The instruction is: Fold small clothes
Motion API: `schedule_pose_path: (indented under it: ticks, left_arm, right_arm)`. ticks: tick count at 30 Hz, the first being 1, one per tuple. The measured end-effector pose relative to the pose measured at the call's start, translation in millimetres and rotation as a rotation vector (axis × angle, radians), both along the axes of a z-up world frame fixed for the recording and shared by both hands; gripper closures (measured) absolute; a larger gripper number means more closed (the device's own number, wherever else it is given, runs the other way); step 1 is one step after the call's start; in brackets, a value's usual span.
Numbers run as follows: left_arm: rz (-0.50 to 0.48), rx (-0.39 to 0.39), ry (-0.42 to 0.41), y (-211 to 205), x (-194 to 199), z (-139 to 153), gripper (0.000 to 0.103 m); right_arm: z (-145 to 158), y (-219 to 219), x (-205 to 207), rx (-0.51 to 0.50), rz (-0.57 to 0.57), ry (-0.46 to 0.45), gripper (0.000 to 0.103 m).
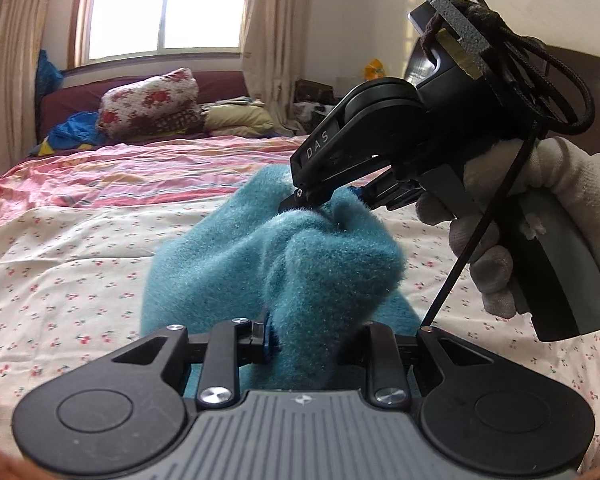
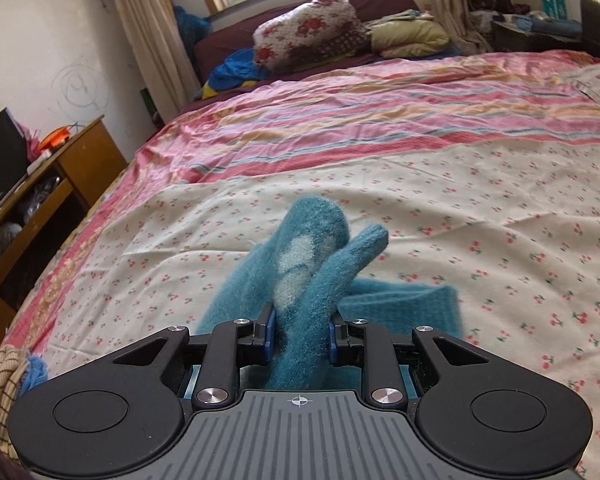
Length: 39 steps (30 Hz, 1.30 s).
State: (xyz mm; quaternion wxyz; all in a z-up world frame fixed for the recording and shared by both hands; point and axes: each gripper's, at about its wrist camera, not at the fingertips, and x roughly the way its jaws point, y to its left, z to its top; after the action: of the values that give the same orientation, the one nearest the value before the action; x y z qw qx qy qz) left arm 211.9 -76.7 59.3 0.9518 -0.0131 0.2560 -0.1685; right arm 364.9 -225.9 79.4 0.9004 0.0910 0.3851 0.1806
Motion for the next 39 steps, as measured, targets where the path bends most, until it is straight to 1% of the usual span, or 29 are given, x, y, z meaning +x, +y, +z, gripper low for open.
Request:
schedule_pose_path:
  ticks: [6,9,13,17,21,27,30,31,34,36,39]
  left_arm:
    - [-0.024,0.044,0.019,-26.3,6.2,-7.8,0.071]
    - [-0.04,0.089,0.009,-39.2,4.5,-12.5,0.071]
    - [-0.056,0.127,0.004,-52.1,3.9,-18.3,0.071]
    - [-0.068,0.182,-0.018,-65.9,0.4,-23.7,0.071]
    - [-0.079,0.234,-0.04,-77.3,-2.3,-29.4,0.071]
    - [-0.105,0.307,-0.067,-91.4,-8.9,-36.8,0.07]
    - [-0.108,0.327,-0.072,-95.3,-9.4,-37.8,0.069]
    - [-0.109,0.327,-0.072,-96.0,-9.4,-38.0,0.069]
    - [-0.105,0.328,-0.077,-96.3,-8.5,-38.2,0.068]
    - [-0.102,0.325,-0.076,-95.5,-9.7,-37.5,0.067]
    - [-0.103,0.314,-0.072,-95.1,-9.8,-36.6,0.065]
  right_arm:
    - [-21.2,-28.0,6.2,0.032,-0.034,0.043,0.08]
    - [-33.9,-38.8,9.2,0.047,-0.046,0.062,0.08]
    - [-45.8,-54.9,8.7,0.08,-0.061,0.079,0.08]
    - [-57.6,-69.7,9.3,0.132,-0.077,0.098,0.079]
    - [-65.1,-79.0,7.8,0.156,-0.083,0.099,0.079]
    - [-78.6,-98.8,4.0,0.242,-0.109,0.117,0.077]
    - [-80.6,-103.1,0.1,0.248,-0.126,0.118,0.07]
    - [-80.3,-104.8,-1.4,0.248,-0.13,0.118,0.07]
    - [-76.2,-112.1,-8.7,0.241,-0.141,0.108,0.069]
    - [-68.8,-117.8,-19.2,0.231,-0.157,0.079,0.069]
    - [-56.4,-125.4,-38.4,0.262,-0.139,0.051,0.069]
